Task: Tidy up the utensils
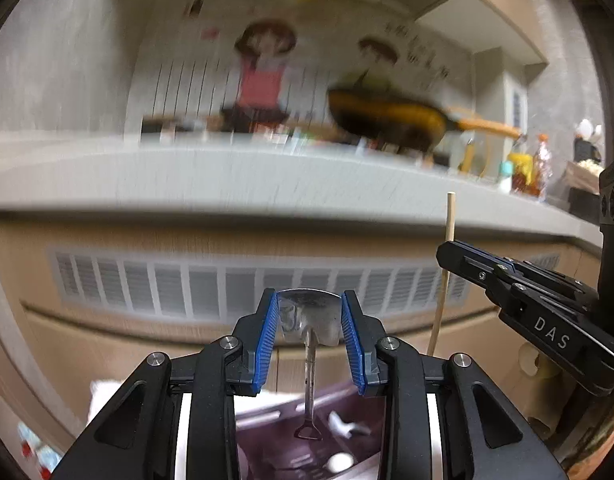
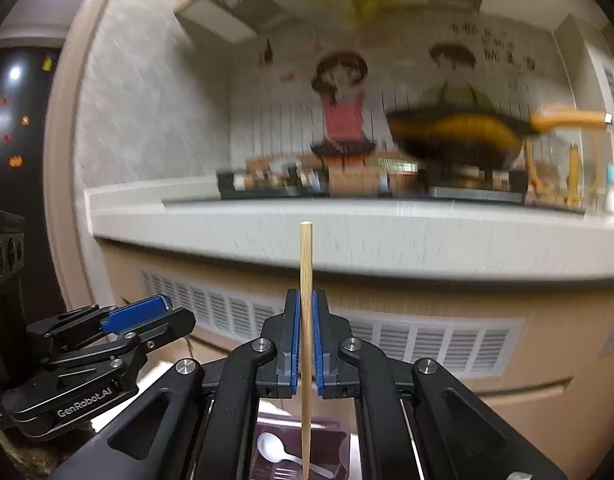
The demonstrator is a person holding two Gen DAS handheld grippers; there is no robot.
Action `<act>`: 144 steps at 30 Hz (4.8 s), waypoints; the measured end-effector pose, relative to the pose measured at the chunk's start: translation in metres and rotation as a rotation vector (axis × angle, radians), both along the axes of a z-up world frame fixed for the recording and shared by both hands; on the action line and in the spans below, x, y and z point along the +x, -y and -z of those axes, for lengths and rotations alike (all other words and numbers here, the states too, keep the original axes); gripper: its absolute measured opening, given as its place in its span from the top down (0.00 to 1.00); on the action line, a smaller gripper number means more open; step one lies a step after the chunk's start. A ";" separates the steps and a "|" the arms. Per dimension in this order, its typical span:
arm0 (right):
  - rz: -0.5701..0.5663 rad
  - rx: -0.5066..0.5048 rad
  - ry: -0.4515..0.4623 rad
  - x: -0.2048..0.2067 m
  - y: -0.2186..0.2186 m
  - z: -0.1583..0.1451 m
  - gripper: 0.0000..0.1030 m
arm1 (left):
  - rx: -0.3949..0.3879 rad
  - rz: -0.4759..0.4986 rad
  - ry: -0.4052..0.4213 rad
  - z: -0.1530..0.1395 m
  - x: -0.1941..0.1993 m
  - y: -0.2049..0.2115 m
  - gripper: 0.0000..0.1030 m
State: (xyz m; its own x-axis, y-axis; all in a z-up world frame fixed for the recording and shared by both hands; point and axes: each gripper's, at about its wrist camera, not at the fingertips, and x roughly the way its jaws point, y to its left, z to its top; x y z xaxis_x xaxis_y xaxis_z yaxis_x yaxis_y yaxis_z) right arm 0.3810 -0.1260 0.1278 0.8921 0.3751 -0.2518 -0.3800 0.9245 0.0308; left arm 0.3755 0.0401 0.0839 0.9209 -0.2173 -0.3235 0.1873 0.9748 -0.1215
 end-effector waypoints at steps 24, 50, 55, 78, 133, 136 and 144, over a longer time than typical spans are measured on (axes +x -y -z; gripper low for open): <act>-0.004 -0.220 -0.204 -0.017 -0.005 0.094 0.25 | -0.063 -0.130 -0.134 0.062 -0.029 -0.043 0.08; 0.070 -0.277 -0.516 -0.144 0.067 0.189 0.05 | 0.120 0.120 -0.438 0.156 -0.087 0.023 0.01; 0.089 -0.234 -0.530 -0.147 0.078 0.196 0.05 | 0.071 0.123 -0.505 0.164 -0.079 0.025 0.18; 0.035 -0.176 -0.509 -0.157 0.088 0.191 0.05 | 0.571 0.441 -0.593 0.181 -0.002 0.143 0.67; -0.015 -0.281 -0.661 -0.112 -0.021 0.190 0.90 | -0.019 0.155 -0.538 0.152 -0.085 0.008 0.41; -0.024 -0.247 -0.655 -0.124 -0.003 0.186 0.90 | 0.032 0.115 -0.568 0.158 -0.065 0.021 0.42; -0.022 -0.181 -0.640 -0.125 0.012 0.179 0.90 | 0.164 0.037 -0.661 0.180 -0.033 0.041 0.53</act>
